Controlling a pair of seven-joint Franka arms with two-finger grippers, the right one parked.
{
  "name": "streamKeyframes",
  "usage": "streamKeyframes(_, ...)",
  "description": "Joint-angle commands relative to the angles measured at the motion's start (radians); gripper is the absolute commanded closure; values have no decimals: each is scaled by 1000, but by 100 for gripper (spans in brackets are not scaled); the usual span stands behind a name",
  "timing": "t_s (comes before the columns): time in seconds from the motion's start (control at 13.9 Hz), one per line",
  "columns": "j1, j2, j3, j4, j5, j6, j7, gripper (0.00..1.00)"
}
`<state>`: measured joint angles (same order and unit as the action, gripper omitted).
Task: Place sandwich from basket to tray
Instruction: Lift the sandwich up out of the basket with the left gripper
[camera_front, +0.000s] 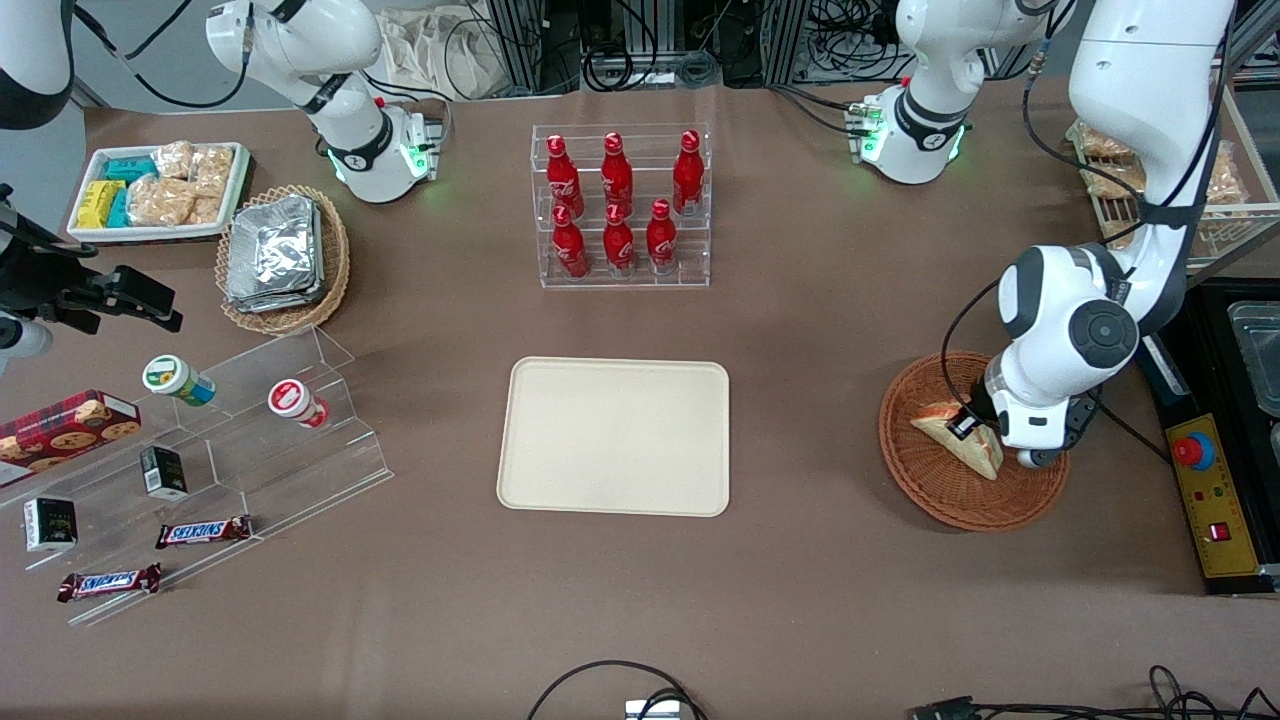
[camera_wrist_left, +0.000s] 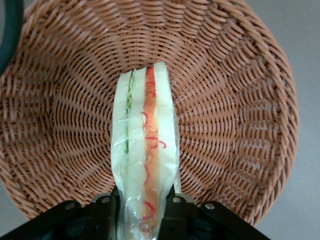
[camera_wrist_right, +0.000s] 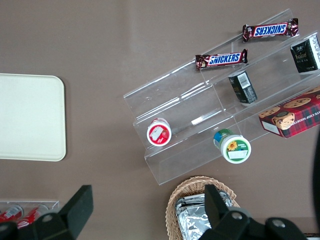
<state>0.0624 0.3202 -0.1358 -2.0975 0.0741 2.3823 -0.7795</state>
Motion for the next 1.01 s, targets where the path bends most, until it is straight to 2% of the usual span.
streamKeyframes(0.0,7,-75,-4,77,13,-173,171,100)
streamKeyframes(0.29,-4,-116,-5,261,1,-377,556,100)
streamKeyframes(0.43,-47,-119,-13,383,4,-499,653,100)
streamKeyframes(0.65,-166,-104,-16,569,-5,-684,646,100)
streamKeyframes(0.79,-241,-76,-16,641,-29,-715,628,100)
streamKeyframes(0.94,-315,-38,-15,695,-57,-729,527,100)
